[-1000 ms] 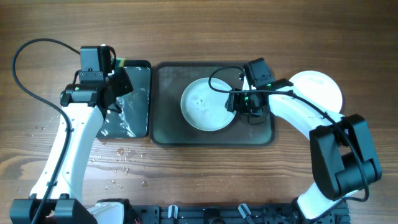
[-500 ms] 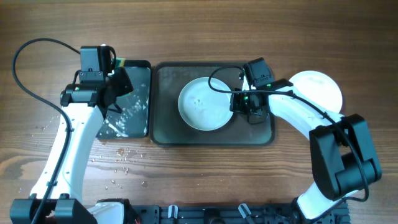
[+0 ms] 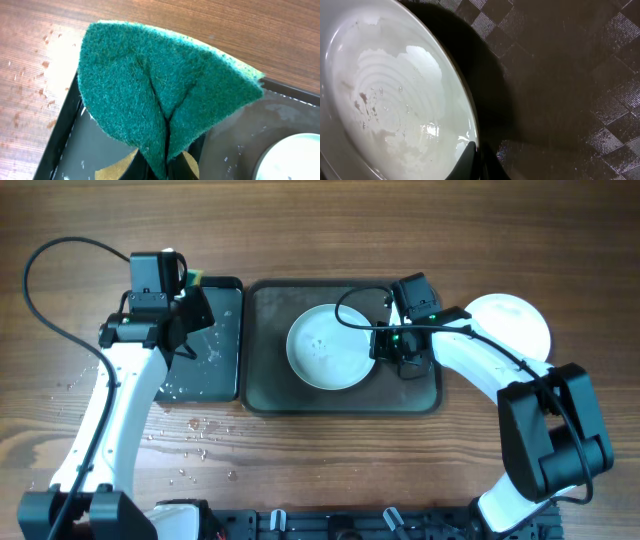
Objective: Clean dirty plates on tray and stack at the side
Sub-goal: 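Bring the sponge with the left gripper back onto the held plate, then scrub the plate again with the sponge while the right gripper holds it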
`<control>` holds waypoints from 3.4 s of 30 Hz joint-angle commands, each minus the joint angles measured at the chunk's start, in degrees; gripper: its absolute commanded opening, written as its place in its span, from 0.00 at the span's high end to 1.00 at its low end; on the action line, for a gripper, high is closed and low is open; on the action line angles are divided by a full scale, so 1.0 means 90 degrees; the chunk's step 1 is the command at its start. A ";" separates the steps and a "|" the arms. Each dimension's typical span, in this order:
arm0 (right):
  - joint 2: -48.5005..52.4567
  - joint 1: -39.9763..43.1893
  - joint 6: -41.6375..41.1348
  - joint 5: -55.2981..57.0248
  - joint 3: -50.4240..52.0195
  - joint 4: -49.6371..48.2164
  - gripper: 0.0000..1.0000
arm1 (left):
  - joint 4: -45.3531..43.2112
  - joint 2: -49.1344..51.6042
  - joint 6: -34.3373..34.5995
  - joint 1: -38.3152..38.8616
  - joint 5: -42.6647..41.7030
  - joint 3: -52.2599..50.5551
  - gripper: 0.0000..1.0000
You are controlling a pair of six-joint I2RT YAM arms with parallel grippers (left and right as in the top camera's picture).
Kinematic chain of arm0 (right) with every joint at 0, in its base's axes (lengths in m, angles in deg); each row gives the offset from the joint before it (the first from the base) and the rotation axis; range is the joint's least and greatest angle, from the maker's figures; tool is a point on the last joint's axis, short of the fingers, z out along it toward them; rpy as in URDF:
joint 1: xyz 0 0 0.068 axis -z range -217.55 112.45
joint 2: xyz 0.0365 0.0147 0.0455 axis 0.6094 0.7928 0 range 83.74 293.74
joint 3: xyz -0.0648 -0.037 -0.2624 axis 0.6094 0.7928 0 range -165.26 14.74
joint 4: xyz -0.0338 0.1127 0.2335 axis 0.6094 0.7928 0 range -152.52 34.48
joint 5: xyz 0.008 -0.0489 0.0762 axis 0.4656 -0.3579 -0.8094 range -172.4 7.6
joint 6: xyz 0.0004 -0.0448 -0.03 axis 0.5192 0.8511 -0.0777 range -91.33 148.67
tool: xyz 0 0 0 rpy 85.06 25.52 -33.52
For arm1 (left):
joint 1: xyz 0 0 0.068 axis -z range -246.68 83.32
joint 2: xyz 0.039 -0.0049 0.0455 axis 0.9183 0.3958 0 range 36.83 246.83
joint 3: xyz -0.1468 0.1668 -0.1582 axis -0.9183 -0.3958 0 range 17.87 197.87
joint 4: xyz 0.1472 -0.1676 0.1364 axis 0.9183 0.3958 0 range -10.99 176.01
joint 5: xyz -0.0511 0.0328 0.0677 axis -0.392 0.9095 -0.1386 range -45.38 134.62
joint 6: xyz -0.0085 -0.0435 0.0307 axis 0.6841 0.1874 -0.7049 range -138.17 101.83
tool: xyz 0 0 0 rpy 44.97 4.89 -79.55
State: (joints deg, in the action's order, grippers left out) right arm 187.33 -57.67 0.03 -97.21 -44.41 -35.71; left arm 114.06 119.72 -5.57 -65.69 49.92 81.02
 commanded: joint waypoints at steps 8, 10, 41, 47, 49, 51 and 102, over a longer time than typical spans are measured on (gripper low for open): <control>-0.0092 -0.0032 0.0010 -0.0046 0.0075 -0.0138 0.96 | 0.0520 0.0257 -0.0544 0.0000 -0.0046 0.0712 0.96; -0.0092 -0.0032 0.0012 -0.0063 0.0075 -0.0138 0.96 | 0.0583 0.0257 -0.0491 0.0046 -0.0546 0.0843 0.96; -0.0092 -0.0034 -0.0216 -0.0165 0.0075 -0.0289 0.96 | -0.0248 0.2606 0.1234 0.2744 -0.1433 0.0799 0.96; -0.0092 -0.0034 -0.0194 -0.0163 0.0075 -0.0262 0.96 | -0.0311 0.3075 0.1511 0.2754 -0.1413 0.0799 0.96; -0.0092 -0.0034 -0.0194 -0.0163 0.0075 -0.0260 0.96 | -0.0299 0.3230 0.1661 0.2754 -0.1416 0.0799 0.96; -0.0092 -0.0034 -0.0199 -0.0165 0.0075 -0.0262 0.96 | -0.0267 0.3419 0.1654 0.2783 -0.1676 0.0799 0.96; -0.0092 -0.0034 -0.0197 -0.0165 0.0075 -0.0277 0.96 | 0.0053 0.3364 0.1644 0.3407 -0.1846 0.1008 0.96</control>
State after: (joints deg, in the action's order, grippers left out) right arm 187.33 -57.65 -1.28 -97.75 -43.87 -37.92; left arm 115.24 148.79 8.99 -37.54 42.65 90.38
